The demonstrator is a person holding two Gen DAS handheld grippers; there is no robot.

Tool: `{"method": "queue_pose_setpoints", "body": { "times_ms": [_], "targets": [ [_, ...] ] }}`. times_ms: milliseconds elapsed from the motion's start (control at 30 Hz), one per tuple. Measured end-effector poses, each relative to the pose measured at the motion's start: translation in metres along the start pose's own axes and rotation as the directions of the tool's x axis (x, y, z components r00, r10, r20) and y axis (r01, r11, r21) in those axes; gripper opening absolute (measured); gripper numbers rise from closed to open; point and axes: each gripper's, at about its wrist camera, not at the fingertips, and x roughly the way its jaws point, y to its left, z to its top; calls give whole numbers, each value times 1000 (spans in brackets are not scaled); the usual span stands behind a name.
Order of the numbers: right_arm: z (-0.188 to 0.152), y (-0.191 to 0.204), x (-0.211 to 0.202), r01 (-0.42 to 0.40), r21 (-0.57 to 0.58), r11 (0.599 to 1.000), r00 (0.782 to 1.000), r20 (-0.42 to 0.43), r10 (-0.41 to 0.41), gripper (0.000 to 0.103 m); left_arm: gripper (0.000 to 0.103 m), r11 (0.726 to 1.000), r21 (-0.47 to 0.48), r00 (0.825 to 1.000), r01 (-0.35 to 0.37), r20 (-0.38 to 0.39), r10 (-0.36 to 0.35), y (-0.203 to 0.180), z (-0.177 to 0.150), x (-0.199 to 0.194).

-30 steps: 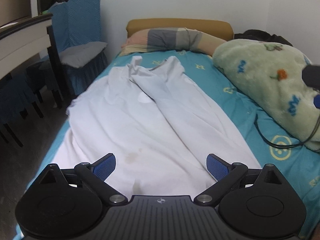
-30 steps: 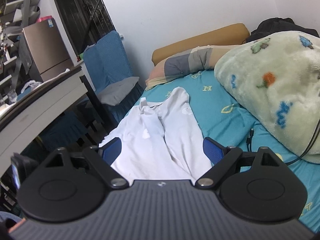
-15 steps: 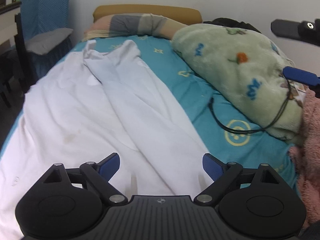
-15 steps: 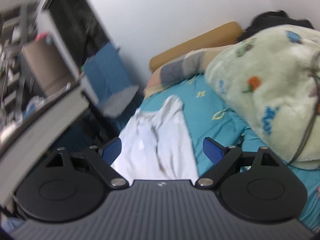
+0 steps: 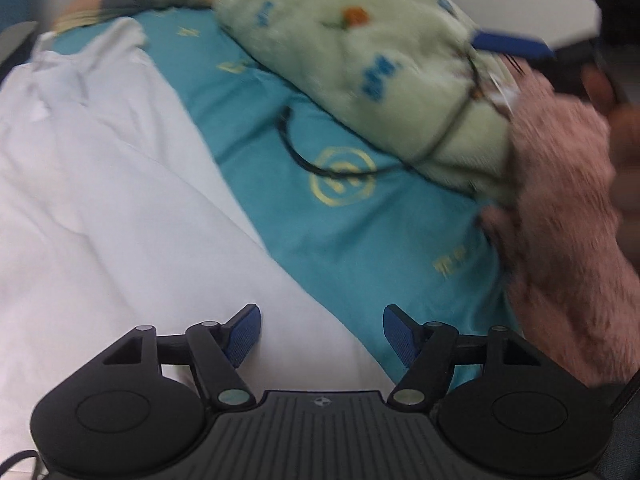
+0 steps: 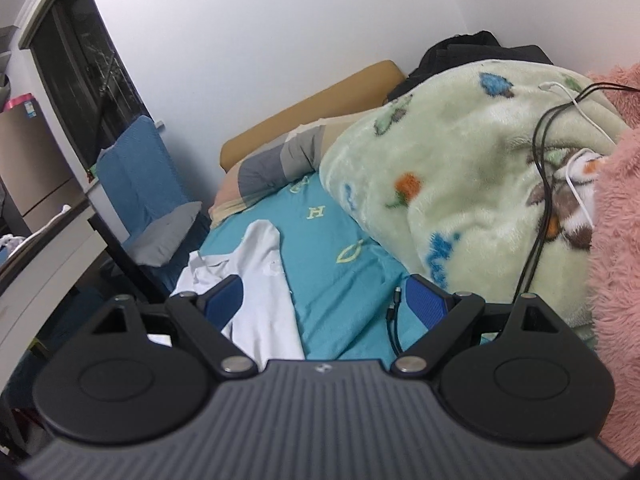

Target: Fold clothes

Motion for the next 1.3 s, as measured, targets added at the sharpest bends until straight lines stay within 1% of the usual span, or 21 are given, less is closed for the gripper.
{"method": "queue_pose_setpoints", "body": {
  "times_ms": [67,133,167,267,333,400,433,467,500,567,633,700,800,900,967,1033,1133,1200,1300],
  "targets": [
    [1,-2,1,-7,13,1000,1000,1,7,90,68,998,68,999,15,-33,-13,-9,-9,8],
    [1,-2,2,-19,26,999,1000,-1,19,90,68,991,135,999,7,-53,0,-18,-18,16],
    [0,-2,3,-23,29,999,1000,-4,23,90,68,986,164,998,-2,-56,11,-22,-22,20],
    [-2,0,6,-21,25,999,1000,-14,21,90,68,968,248,998,-45,-29,54,-33,-29,27],
    [-2,1,7,-3,11,1000,1000,-15,3,90,58,947,303,994,-105,5,108,-41,-32,30],
    [-4,5,6,54,-38,998,998,14,-54,90,30,927,339,987,-159,39,155,-45,-34,33],
    [-4,7,5,78,-62,995,997,29,-76,90,24,920,346,983,-181,53,174,-46,-35,35],
    [-4,9,4,91,-73,993,995,40,-89,90,10,925,334,984,-179,58,169,-44,-34,34],
    [-4,7,4,91,-66,994,995,45,-88,90,2,931,321,984,-175,62,164,-41,-33,33],
    [-3,3,3,84,-41,996,995,57,-82,90,1,948,275,987,-160,67,147,-34,-30,26],
    [-1,-2,0,79,-10,997,994,81,-78,90,1,956,247,986,-158,92,139,-27,-26,12],
    [1,-5,-11,80,13,997,986,144,-81,90,1,969,201,986,-145,110,125,-18,-22,-10],
    [4,-9,-28,38,60,997,971,233,-52,90,1,984,129,985,-120,138,102,0,-18,-52],
    [5,-10,-35,-3,90,996,963,269,-22,90,1,993,54,983,-108,154,98,26,-18,-95],
    [5,-7,-32,-19,77,997,966,258,-2,90,1,995,-11,984,-103,148,104,47,-20,-121],
    [5,0,-28,-25,48,999,971,239,13,90,1,989,-109,987,-105,110,117,74,-27,-140],
    [2,10,-20,-49,20,999,978,202,44,90,1,969,-222,990,-109,59,125,102,-29,-145],
    [-1,17,-16,-61,1,998,982,180,60,90,1,948,-296,992,-114,23,127,120,-31,-148],
    [-7,27,-9,-51,-35,998,988,146,56,90,2,907,-402,992,-125,-29,124,148,-34,-152]
  ]
}}
